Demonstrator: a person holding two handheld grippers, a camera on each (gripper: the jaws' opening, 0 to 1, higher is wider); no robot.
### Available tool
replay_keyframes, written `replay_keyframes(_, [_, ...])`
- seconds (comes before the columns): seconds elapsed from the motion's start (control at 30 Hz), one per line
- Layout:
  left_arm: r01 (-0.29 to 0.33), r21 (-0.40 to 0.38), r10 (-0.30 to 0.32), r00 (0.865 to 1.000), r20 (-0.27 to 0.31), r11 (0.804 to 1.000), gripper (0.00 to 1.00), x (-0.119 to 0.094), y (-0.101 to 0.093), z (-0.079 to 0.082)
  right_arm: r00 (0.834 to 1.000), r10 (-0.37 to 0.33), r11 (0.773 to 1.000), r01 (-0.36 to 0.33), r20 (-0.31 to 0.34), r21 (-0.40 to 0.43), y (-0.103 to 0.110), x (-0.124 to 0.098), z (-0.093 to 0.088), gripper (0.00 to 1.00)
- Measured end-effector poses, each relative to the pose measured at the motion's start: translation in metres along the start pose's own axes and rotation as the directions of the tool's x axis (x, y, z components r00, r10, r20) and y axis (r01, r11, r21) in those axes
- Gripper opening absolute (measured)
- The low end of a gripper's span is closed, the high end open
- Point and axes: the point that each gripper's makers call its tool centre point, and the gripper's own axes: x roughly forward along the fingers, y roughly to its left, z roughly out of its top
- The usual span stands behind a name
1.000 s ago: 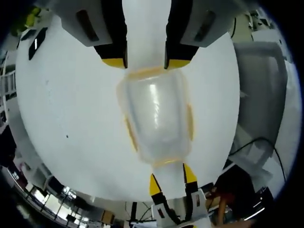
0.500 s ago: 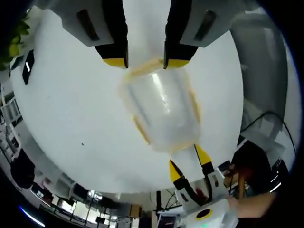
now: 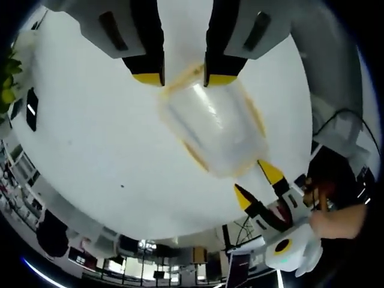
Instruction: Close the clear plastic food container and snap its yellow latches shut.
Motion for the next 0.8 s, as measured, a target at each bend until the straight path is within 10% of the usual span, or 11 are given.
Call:
replay_keyframes(0.47, [-0.056, -0.167, 0.064, 0.997, 0.047, 0.984, 0.28, 0.008, -0.002, -0.005, 0.996, -0.044, 0.985, 0.031, 0.076, 0.168, -0.001, 0.003, -0.004, 0.22])
replay_keyframes(0.8, [-0.113, -0.33, 0.143, 0.988, 0.067, 0.937, 0.26, 0.006, 0.002, -0.012, 0.992, -0.055, 0.97, 0.027, 0.113, 0.24, -0.001, 0.004, -0.004, 0.21])
